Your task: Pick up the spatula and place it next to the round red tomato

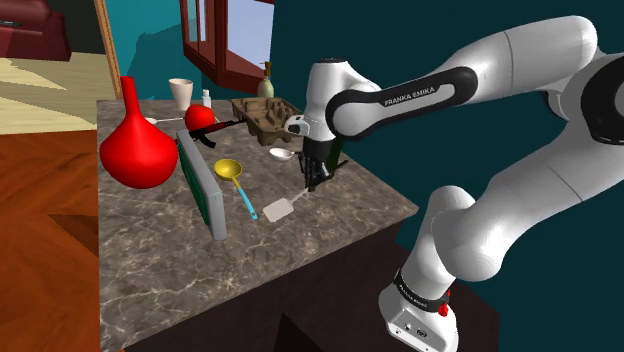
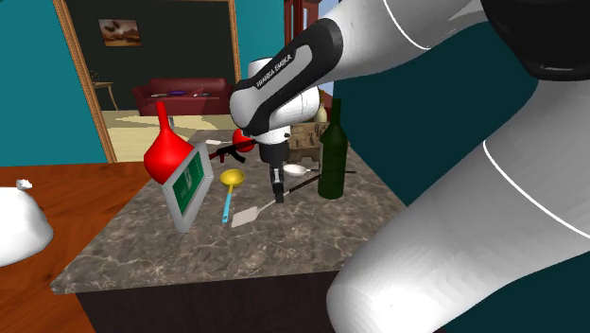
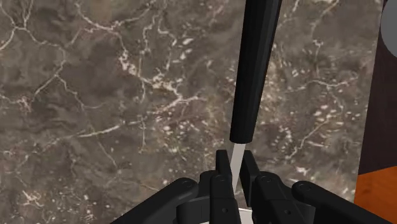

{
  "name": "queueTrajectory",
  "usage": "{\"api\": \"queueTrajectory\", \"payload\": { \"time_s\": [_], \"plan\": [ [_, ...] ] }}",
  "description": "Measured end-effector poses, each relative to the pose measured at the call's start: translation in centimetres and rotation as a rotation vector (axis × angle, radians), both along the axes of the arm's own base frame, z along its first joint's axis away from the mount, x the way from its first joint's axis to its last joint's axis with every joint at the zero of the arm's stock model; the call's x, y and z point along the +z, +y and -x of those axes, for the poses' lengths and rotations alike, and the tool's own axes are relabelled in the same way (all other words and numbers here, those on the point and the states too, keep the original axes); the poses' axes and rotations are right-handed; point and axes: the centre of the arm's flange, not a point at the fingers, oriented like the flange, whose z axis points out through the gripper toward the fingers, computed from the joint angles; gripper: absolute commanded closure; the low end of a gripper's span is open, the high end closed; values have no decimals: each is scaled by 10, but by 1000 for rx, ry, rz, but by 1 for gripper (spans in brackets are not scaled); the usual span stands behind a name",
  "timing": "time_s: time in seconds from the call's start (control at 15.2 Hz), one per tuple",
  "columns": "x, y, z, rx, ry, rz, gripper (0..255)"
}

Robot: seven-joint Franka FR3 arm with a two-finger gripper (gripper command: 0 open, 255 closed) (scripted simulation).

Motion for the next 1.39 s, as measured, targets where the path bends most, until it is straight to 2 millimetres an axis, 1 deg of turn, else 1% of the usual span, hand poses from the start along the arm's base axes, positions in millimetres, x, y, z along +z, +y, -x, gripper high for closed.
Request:
{"api": "queueTrajectory", "payload": {
  "time_s": [1.39],
  "plan": [
    [110,0,2,0,0,0,255]
  ]
}}
